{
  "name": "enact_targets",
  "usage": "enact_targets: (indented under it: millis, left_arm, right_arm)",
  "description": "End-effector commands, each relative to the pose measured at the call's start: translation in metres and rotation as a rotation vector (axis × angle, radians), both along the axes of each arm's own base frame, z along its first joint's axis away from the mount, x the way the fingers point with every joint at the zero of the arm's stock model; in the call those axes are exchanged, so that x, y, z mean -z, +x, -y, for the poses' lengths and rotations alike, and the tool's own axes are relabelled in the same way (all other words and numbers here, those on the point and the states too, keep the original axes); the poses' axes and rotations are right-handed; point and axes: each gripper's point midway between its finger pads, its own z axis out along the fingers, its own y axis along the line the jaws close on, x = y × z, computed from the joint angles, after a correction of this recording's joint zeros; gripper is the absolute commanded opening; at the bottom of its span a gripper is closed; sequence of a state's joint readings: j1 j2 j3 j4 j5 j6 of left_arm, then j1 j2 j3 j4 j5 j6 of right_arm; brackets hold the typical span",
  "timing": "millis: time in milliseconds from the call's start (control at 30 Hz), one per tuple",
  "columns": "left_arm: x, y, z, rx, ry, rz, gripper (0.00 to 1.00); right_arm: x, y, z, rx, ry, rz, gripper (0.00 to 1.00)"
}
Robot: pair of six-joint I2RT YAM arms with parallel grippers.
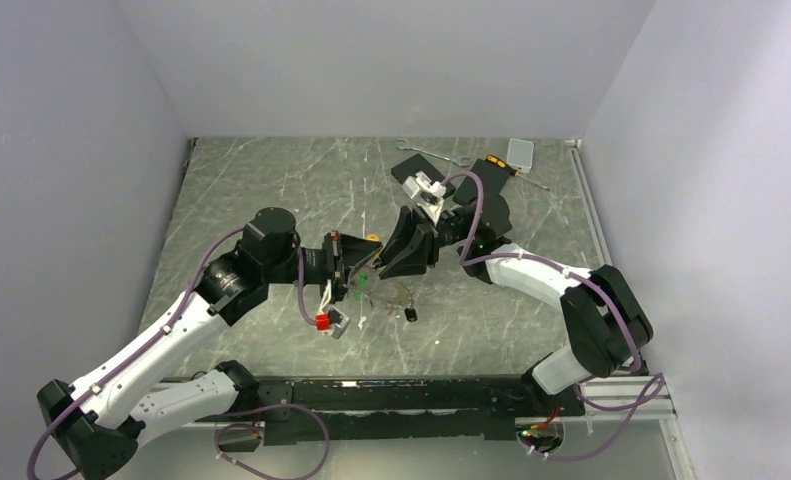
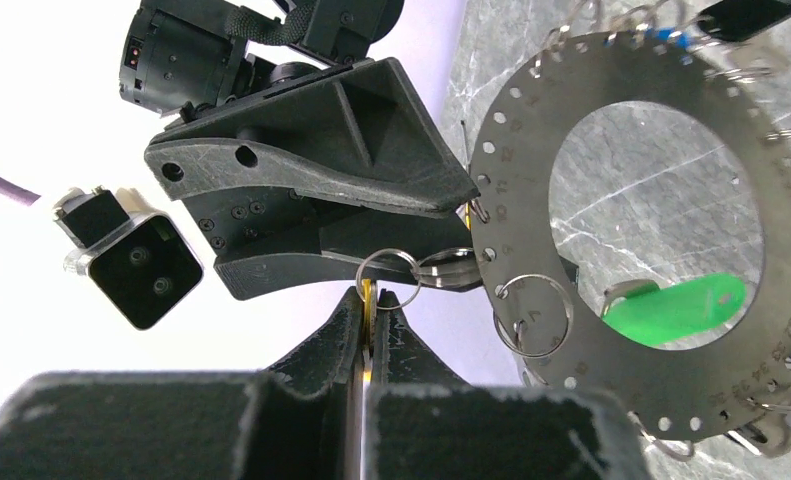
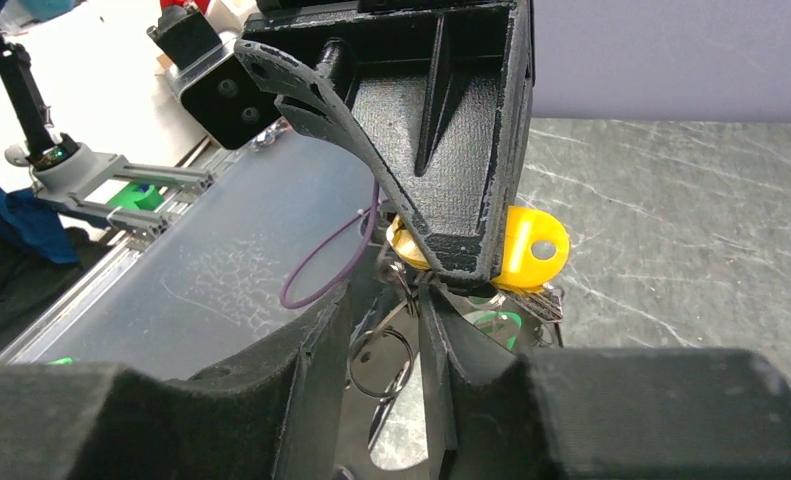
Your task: Remove the keys from the keyring
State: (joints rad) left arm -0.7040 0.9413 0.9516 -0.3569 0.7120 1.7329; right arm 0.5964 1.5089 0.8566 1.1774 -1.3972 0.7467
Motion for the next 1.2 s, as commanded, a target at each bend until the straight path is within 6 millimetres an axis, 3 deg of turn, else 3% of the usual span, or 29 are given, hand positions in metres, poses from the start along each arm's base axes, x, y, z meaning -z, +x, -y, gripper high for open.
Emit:
enact_targets:
  millis: [0,200,367,767,1167]
  left_arm:
    - [-0.023,-0.004,0.000,0.021,-0.048,0.093,0.00]
    - [-0.025,-0.003,0.001,0.018,-0.053,0.092,0.00]
    - [-0.030,0.001,-0.002,-0.012,-0.059,0.099,0.00]
    - [0.002,0.001,-0.018,-0.068,0.016,0.127,0.00]
    - [0.013,0.023,-0.016,-0.141,0.024,0.154,0.00]
  right_arm:
    - [-0.013,-0.010,0.004,-0.020,0.039,0.065,0.32]
    - [-0.008,-0.002,0.001,0.005,0.027,0.043,0.20]
    - [-0.004,0.014,0.001,0.068,0.008,0.010,0.00]
    - [-0.017,0.026,0.003,0.125,0.023,-0.146,0.00]
    - [-0.022,0.040,0.005,0.165,0.093,-0.499,0.00]
